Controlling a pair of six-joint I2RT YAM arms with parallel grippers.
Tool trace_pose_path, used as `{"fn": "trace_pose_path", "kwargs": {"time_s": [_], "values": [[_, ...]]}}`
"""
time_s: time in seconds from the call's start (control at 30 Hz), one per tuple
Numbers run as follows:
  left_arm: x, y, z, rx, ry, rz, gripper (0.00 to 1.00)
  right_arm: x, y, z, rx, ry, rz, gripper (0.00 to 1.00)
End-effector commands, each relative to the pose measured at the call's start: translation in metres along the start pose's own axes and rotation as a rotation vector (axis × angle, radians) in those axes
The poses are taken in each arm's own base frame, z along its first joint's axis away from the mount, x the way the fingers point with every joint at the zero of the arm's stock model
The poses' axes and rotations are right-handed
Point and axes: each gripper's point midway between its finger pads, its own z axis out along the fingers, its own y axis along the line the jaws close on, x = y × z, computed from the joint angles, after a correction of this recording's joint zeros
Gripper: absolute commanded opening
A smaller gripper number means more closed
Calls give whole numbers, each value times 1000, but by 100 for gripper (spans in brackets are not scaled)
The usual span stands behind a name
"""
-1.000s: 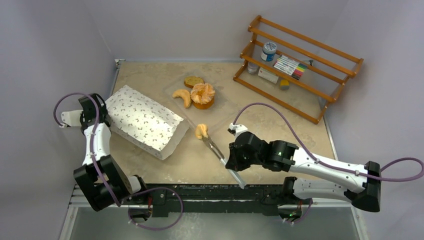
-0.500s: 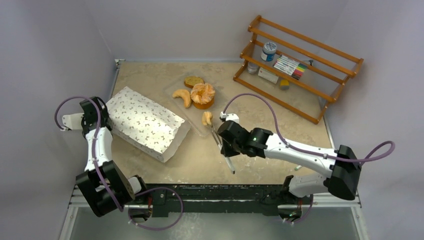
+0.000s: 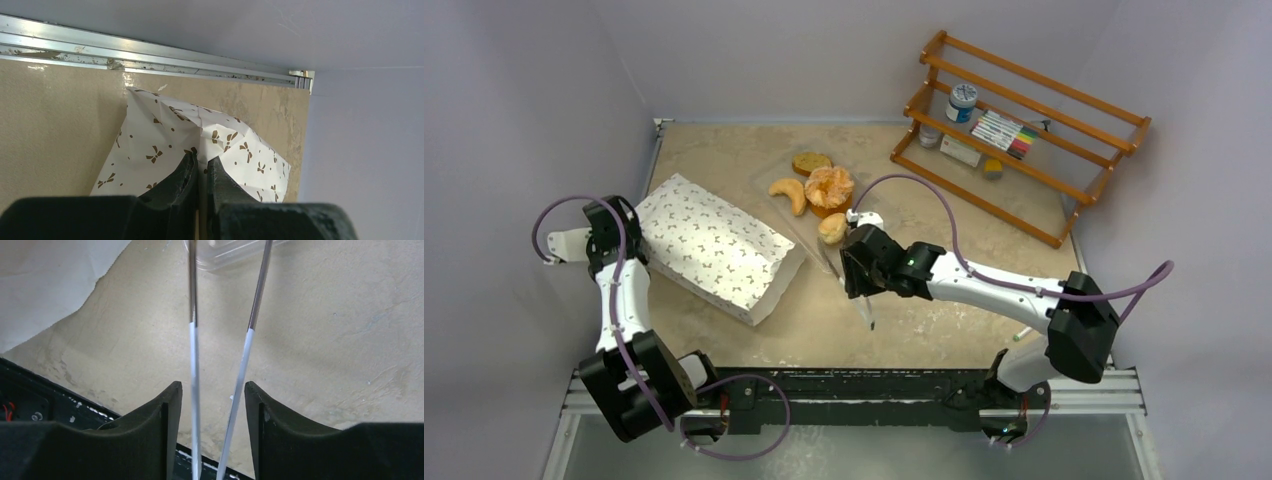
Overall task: Take the fake bread out of the paper bag
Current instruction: Place the clamp in the container, then pick up the clamp from the container.
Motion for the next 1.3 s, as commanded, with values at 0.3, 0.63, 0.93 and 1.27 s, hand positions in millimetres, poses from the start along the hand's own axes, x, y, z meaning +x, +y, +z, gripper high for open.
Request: {"fn": "trace_pose_path", "kwargs": {"time_s": [0.3,0.63,0.93,1.27], "values": [[-14,-16,-11,77,-39,-45,0,-2,7,-8,-70,-41,33,50],[-15,-16,-11,75,-45,-32,0,29,-1,35,-41,14,35,53],[-18,-20,-12,76,-50,-10,0,36,4,71,-17,43,23,28],[-17,-21,-8,79,-50,-10,0,28,-12,37,20,-24,67,3]]}}
